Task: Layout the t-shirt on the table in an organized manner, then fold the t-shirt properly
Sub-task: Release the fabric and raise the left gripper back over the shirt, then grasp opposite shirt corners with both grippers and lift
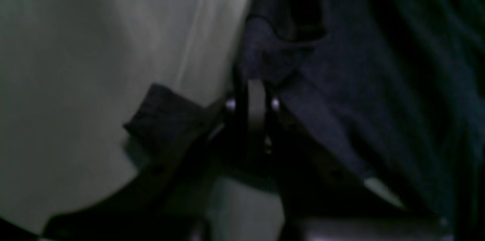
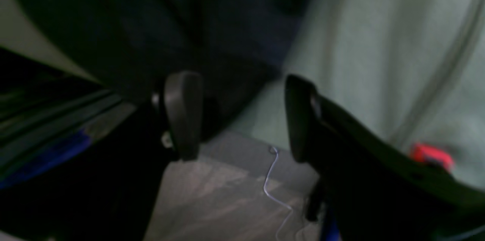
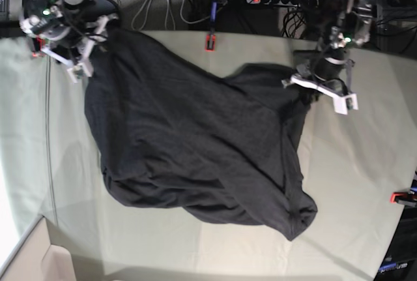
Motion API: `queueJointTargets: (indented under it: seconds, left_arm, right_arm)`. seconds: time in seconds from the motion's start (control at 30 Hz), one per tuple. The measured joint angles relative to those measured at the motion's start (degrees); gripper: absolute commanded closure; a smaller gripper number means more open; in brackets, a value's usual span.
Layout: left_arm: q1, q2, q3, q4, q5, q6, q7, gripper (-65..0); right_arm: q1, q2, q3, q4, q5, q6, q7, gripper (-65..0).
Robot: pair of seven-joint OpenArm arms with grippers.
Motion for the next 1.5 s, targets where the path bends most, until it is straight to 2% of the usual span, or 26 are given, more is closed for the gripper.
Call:
queueJointTargets:
  seconds: [0.13, 0.33, 0.53, 0.67, 0.77, 0.83, 1.0, 1.27, 1.5]
  left_arm:
    - [1.9, -1.7, -0.1, 1.5, -1.7, 0.0, -0.6, 0.0]
    - [6.4, -1.0, -7.0, 3.6, -2.1, -0.1, -0.2, 0.0]
    - [8.2, -1.2, -9.2, 4.0, -2.1, -0.2, -0.2, 0.0]
    - [9.3, -1.1, -9.3, 4.0, -2.1, -0.2, -0.2, 0.0]
    - [9.3, -1.2, -9.3, 3.9, -2.2, -0.2, -0.2, 0.0]
    - [9.2, -1.2, -9.3, 3.8, -2.1, -0.2, -0.2, 0.0]
    - [9.2, -1.2, -9.3, 3.9, -2.1, -0.2, -0.2, 0.0]
    - [9.6, -1.2, -9.3, 4.0, -1.9, -0.2, -0.2, 0.0]
    - [10.2, -1.4, -9.4, 4.0, -1.9, -0.2, -0.4, 0.0]
  right_arm:
    - [0.5, -0.2, -2.6, -3.8, 0.9, 0.0, 0.1, -34.8]
    - [3.0, -1.0, -0.3, -8.1, 2.4, 0.4, 2.3, -34.7]
    - [2.8, -1.0, 0.0, -8.1, 2.6, 0.5, 2.6, -34.7]
    - [2.7, -1.9, 3.5, -7.6, 3.0, 0.9, 2.5, -34.8]
    - [1.9, -2.3, 8.0, -5.1, -0.3, 0.4, 0.1, -35.1]
    - [0.7, -2.1, 9.4, -2.8, -0.3, 0.2, -0.6, -35.2]
    - [1.4, -2.3, 9.4, -1.1, 0.5, 0.2, 0.3, -35.2]
    - [2.8, -2.5, 9.2, -6.8, 0.0, 0.2, 0.0, -35.1]
    - [3.2, -3.5, 9.1, -6.9, 0.2, 0.2, 0.5, -34.8]
